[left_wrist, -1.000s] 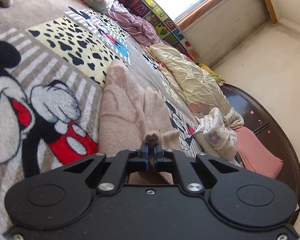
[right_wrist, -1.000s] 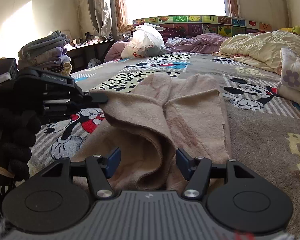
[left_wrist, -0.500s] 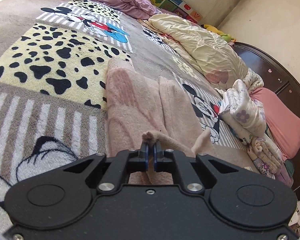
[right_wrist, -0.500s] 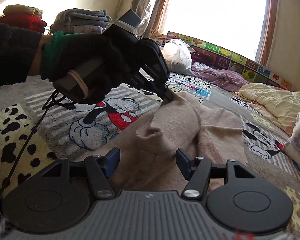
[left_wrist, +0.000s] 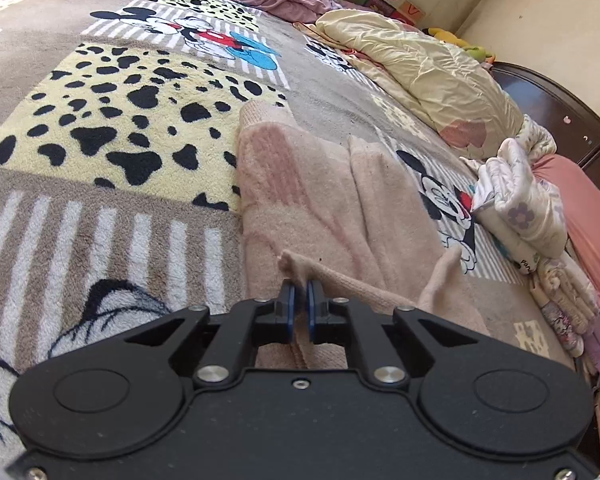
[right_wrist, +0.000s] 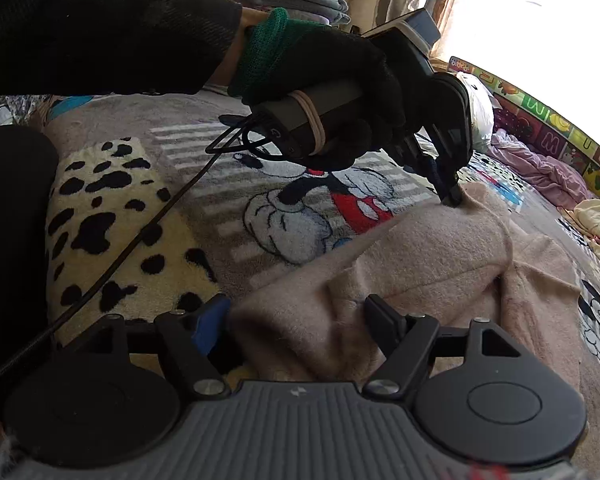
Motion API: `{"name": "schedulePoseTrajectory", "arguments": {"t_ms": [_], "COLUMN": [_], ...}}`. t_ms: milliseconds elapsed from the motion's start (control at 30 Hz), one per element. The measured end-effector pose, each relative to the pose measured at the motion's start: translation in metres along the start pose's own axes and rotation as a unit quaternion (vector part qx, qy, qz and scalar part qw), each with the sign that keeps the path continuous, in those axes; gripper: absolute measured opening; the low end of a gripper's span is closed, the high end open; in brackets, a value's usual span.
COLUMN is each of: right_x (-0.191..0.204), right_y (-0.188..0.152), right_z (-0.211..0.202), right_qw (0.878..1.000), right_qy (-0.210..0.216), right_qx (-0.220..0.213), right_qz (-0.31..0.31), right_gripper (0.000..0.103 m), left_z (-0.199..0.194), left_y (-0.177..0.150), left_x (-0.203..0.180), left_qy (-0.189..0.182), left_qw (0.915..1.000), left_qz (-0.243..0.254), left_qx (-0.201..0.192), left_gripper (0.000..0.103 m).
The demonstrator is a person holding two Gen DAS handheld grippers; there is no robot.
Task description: Fold clothes
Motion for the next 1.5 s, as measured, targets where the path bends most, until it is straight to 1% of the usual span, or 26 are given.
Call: {"name": "schedulePoseTrajectory", "arguments": {"t_ms": [33, 67, 133, 200, 267, 300, 367, 400, 433, 500, 567, 633, 667, 767, 833, 867, 967, 1033, 1133, 1233, 1267, 1300, 1333, 1367, 1433, 1500], "right_x": [0.000, -0.001, -0.003, -0.005, -0.008, -0.010, -0.013, -0.013, -0.012, -0.011, -0.009, -0.008, -0.007, -0.005, -0.005, -0.008, -0.017, -0.020, -0.013, -0.006, -0.004, -0.004, -0.004, -0.005, -0.008, -0.014], "right_y": [0.002, 0.004, 0.009, 0.014, 0.019, 0.020, 0.021, 0.020, 0.019, 0.016, 0.014, 0.011, 0.009, 0.005, 0.004, 0.007, 0.011, 0.005, 0.001, -0.001, -0.001, 0.000, 0.000, 0.002, 0.003, 0.002], "right_z": [-0.003, -0.007, -0.016, -0.019, -0.018, -0.014, -0.006, -0.004, -0.003, -0.002, -0.001, 0.000, 0.001, 0.002, 0.002, 0.001, 0.000, 0.010, 0.016, 0.020, 0.022, 0.022, 0.019, 0.013, -0.003, -0.028], "right_qw": [1.000, 1.000, 0.999, 0.999, 0.998, 0.998, 0.997, 0.997, 0.997, 0.997, 0.998, 0.998, 0.998, 0.997, 0.997, 0.996, 0.992, 0.990, 0.993, 0.996, 0.996, 0.996, 0.996, 0.995, 0.994, 0.992], "right_qy": [-0.001, -0.002, -0.006, -0.018, -0.029, -0.030, -0.030, -0.029, -0.027, -0.023, -0.019, -0.015, -0.013, -0.007, -0.010, -0.023, -0.051, -0.040, -0.031, -0.029, -0.029, -0.027, -0.025, -0.021, -0.018, -0.028], "right_qx": [-0.004, -0.010, -0.026, -0.041, -0.051, -0.052, -0.054, -0.052, -0.049, -0.043, -0.037, -0.031, -0.028, -0.019, -0.020, -0.032, -0.057, -0.038, -0.013, 0.003, 0.007, 0.008, 0.006, 0.001, -0.010, -0.023], "right_qz": [0.003, 0.009, 0.021, 0.024, 0.025, 0.028, 0.041, 0.046, 0.048, 0.052, 0.056, 0.061, 0.063, 0.069, 0.074, 0.077, 0.097, 0.131, 0.112, 0.088, 0.086, 0.086, 0.090, 0.096, 0.107, 0.117], "right_gripper": [0.074, 0.073, 0.073, 0.073, 0.073, 0.073, 0.073, 0.074, 0.074, 0.089, 0.091, 0.092, 0.092, 0.090, 0.084, 0.082, 0.084, 0.085, 0.090, 0.096, 0.097, 0.098, 0.097, 0.096, 0.087, 0.079], "left_z": [-0.006, -0.016, -0.037, -0.049, -0.047, -0.042, -0.025, -0.009, 0.005, 0.019, 0.018, 0.016, 0.012, -0.011, -0.014, -0.009, 0.017, 0.031, 0.040, 0.038, 0.035, 0.026, 0.015, 0.006, -0.016, -0.040], "left_y": [0.003, 0.006, 0.013, 0.012, 0.001, -0.005, -0.018, -0.030, -0.040, -0.051, -0.047, -0.045, -0.040, -0.007, 0.007, 0.010, -0.001, -0.013, -0.016, -0.017, -0.015, -0.012, -0.012, -0.012, -0.017, -0.028], "left_x": [-0.001, -0.004, -0.013, -0.030, -0.055, -0.064, -0.071, -0.068, -0.060, -0.048, -0.046, -0.050, -0.050, -0.041, -0.033, -0.030, -0.023, -0.021, -0.021, -0.031, -0.033, -0.032, -0.033, -0.034, -0.031, -0.024], "left_qy": [0.005, 0.007, 0.011, -0.022, -0.061, -0.063, -0.050, -0.031, -0.006, -0.008, -0.006, -0.005, -0.011, -0.038, -0.043, -0.039, -0.019, -0.008, 0.008, 0.027, 0.031, 0.032, 0.027, 0.021, 0.021, 0.018], "left_qw": [0.9999, 0.9993, 0.9966, 0.9951, 0.9920, 0.9895, 0.9835, 0.9784, 0.9729, 0.9693, 0.9721, 0.9688, 0.9705, 0.9878, 0.9919, 0.9927, 0.9929, 0.9916, 0.9909, 0.9833, 0.9827, 0.9847, 0.9874, 0.9893, 0.9921, 0.9968], "left_qz": [0.008, 0.022, 0.051, 0.064, 0.098, 0.123, 0.173, 0.204, 0.231, 0.246, 0.234, 0.247, 0.239, 0.148, 0.112, 0.107, 0.118, 0.129, 0.133, 0.178, 0.181, 0.171, 0.156, 0.144, 0.122, 0.074], "left_qx": [-0.011, -0.028, -0.064, -0.072, -0.051, -0.043, -0.021, -0.002, 0.015, 0.004, 0.016, 0.026, 0.025, -0.029, -0.043, -0.040, 0.001, 0.010, 0.021, 0.026, 0.024, 0.014, 0.005, -0.002, -0.019, -0.027], "left_gripper": [0.025, 0.029, 0.029, 0.029, 0.029, 0.029, 0.030, 0.032, 0.042, 0.045, 0.045, 0.044, 0.041, 0.037, 0.037, 0.037, 0.037, 0.038, 0.039, 0.039, 0.039, 0.041, 0.048, 0.051, 0.052, 0.055]}}
Point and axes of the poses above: each gripper's, at about its wrist camera, not at the fingertips, and z roughly the way its jaws point, x to its left, y to its top, the point moved 9 cm from there along z, roughly the way its jaws point, and after that the axes turned 10 degrees about -x, right-handed, at the moved point
